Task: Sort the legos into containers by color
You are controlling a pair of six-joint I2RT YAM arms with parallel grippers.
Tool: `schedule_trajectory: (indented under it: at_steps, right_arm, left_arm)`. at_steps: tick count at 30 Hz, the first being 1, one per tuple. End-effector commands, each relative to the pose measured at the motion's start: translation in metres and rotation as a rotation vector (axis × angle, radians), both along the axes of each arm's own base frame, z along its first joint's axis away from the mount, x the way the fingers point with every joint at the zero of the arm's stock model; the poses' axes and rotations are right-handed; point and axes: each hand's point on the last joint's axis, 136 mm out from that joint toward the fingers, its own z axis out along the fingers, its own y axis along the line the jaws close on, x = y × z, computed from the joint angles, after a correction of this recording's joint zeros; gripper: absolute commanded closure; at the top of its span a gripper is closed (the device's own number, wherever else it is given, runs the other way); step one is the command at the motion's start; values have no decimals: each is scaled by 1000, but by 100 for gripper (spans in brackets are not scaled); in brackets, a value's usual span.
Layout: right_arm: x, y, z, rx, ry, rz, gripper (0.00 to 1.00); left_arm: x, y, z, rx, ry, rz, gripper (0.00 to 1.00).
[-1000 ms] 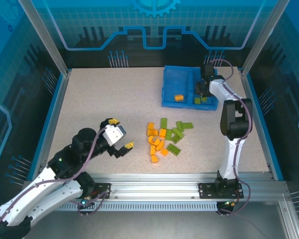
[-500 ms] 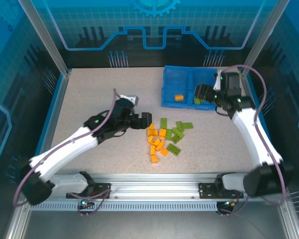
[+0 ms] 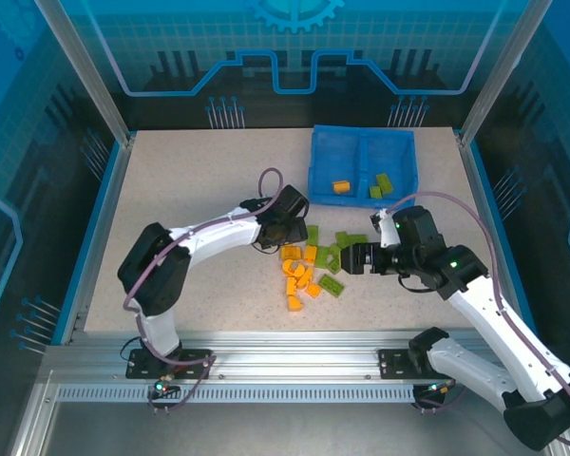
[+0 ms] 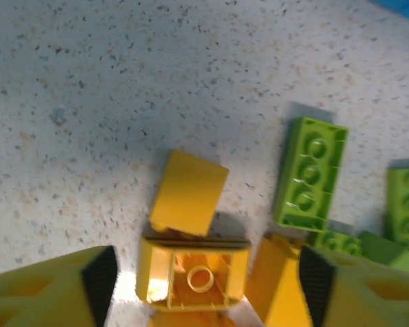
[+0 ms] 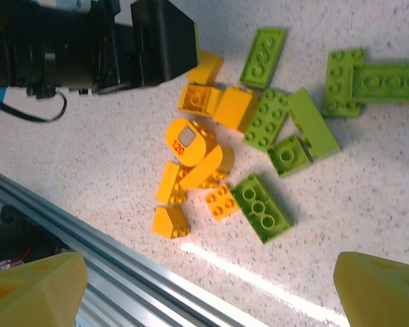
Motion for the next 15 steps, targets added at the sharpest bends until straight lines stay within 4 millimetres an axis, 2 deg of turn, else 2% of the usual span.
schedule_trajectory:
  at_steps: [1, 8, 15]
  right_arm:
    - [-8, -5, -2, -5, 16, -27, 5]
    - [-5, -8, 5, -13, -6, -41, 4]
    - [-5, -1, 14, 15, 0, -24, 4]
  left_arm:
    - [21, 7, -6, 47, -5, 28, 33]
    - [26, 0, -33, 108, 70, -102, 32]
    - [15, 2, -53, 125, 135, -141, 45]
